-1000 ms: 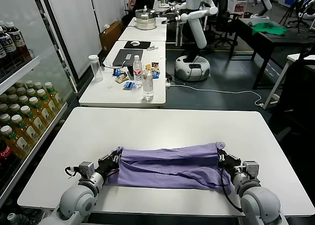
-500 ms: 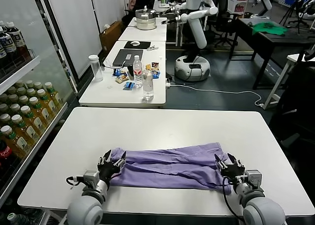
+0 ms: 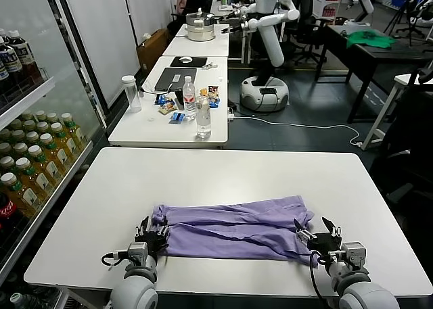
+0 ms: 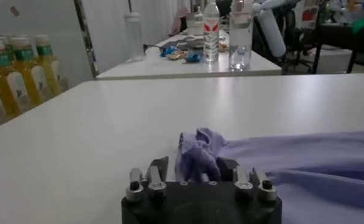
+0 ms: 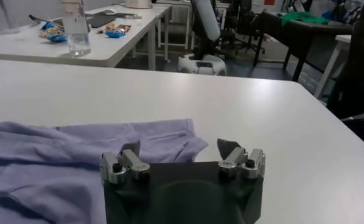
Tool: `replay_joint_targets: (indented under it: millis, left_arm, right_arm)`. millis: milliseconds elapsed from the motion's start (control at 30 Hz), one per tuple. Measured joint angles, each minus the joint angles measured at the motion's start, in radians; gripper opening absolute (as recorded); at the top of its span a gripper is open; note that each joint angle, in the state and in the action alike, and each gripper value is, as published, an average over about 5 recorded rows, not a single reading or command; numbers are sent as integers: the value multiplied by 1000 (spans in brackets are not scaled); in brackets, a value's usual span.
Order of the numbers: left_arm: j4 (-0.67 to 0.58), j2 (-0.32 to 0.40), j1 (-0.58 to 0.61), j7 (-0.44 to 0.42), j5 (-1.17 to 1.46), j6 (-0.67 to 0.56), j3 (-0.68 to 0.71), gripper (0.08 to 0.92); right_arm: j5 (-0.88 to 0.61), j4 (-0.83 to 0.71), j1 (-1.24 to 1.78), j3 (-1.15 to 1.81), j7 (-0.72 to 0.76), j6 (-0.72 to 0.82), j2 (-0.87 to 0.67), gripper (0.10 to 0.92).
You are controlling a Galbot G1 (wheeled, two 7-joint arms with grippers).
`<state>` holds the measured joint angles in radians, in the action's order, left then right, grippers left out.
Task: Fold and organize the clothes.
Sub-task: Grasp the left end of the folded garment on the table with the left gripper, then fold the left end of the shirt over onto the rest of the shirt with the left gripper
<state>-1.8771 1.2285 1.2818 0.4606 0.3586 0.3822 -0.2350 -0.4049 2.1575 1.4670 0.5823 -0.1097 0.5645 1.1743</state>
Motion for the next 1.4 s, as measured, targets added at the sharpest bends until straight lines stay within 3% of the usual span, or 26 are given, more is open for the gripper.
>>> replay_joint_targets:
  millis: [467,1033,1200,1400]
  left_arm:
    - [14,-2,1,-5,112,6,-44,147]
    - [-48,-234,5,-42,366,37,-353,130]
    - [-122,-253,12,-40,544,36,-420,130]
    - [-233,-217,7,-33,765,22,-416,130]
  right_arm:
    - [-18,25,11,16,-3,4,-7,823]
    - [-30,33,12,21,-8,5,-1,823]
    - [-25,36,20,20,-9,5,5,823]
    - [-17,39,32,26,-9,3,12,823]
